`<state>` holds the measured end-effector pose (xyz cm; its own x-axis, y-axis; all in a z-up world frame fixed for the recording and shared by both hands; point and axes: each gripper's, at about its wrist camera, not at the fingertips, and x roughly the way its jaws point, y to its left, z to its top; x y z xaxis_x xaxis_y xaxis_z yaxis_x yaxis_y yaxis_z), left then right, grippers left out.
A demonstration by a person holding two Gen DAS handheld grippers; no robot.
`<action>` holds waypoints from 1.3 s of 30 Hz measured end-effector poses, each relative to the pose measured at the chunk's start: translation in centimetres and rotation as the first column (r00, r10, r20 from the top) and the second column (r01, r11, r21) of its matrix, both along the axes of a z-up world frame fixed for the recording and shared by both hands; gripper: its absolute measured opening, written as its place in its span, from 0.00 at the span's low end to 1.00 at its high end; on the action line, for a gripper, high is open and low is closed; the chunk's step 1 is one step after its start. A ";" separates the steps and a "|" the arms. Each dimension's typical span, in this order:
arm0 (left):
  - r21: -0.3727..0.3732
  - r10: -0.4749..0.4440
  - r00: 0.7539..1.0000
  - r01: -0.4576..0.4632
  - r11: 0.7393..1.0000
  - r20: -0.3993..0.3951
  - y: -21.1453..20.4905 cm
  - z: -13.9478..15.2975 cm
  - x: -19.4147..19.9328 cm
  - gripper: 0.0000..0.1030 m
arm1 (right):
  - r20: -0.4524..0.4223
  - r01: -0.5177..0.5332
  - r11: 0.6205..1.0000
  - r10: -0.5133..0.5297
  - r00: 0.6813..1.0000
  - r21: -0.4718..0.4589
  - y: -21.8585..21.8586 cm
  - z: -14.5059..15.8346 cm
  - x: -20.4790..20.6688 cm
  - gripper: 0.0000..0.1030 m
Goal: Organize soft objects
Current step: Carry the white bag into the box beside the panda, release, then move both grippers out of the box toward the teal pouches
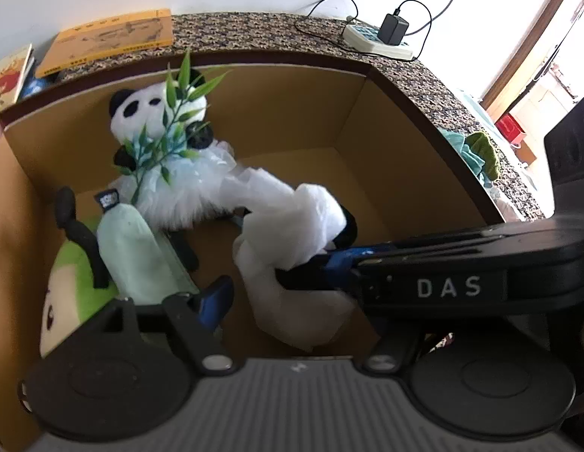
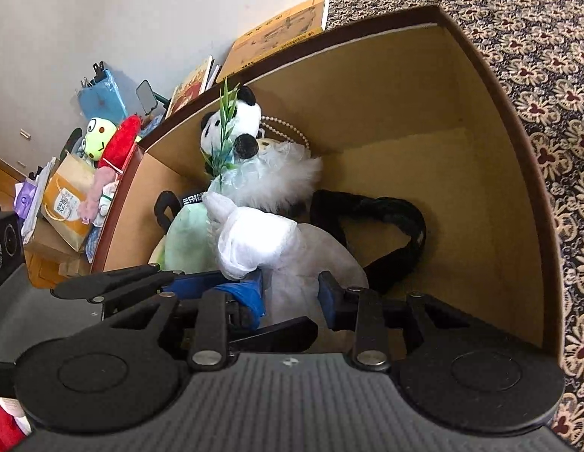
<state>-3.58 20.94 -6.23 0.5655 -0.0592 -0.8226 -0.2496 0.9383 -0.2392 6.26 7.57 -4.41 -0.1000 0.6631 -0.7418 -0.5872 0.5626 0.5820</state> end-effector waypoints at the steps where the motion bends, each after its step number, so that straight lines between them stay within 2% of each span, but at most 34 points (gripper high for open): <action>1: 0.011 0.007 1.000 -0.007 1.000 -0.001 -0.1 0.1 0.0 0.70 | 0.004 -0.001 1.000 0.001 1.000 0.005 -0.1 0.2 0.0 0.16; 5: 0.023 0.020 1.000 -0.020 1.000 -0.006 -0.1 0.2 -0.1 0.71 | 0.000 -0.009 0.999 0.009 1.000 0.038 -0.6 0.6 0.2 0.16; 10: 0.036 0.031 0.999 -0.031 0.999 -0.011 -0.3 0.3 0.0 0.72 | 0.037 0.018 0.998 -0.021 0.999 0.067 -1.0 1.3 0.4 0.16; 21: 0.096 0.053 0.998 -0.050 0.994 -0.028 -0.9 1.0 -0.4 0.72 | 0.044 0.034 0.997 -0.037 0.998 0.067 -1.5 1.4 0.1 0.16; 27: 0.083 0.052 0.999 -0.053 0.995 0.010 -1.1 2.3 -1.6 0.72 | 0.062 0.078 0.990 -0.085 0.994 0.119 -2.9 2.4 -0.2 0.16; 33: 0.124 0.040 0.997 -0.049 0.991 0.069 -2.1 4.3 -2.6 0.72 | 0.035 0.146 0.957 -0.160 0.987 0.249 -5.9 3.7 -0.5 0.17; 39: 0.087 -0.001 0.989 -0.013 0.996 0.149 -3.0 6.8 -1.5 0.72 | 0.017 0.250 0.901 -0.273 0.962 0.354 -10.2 5.2 -0.6 0.17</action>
<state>-5.10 17.93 0.56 0.6822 0.0133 -0.7311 -0.2232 0.9559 -0.1909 5.63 -2.65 0.74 0.1529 0.8744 -0.4605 -0.4898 0.4718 0.7332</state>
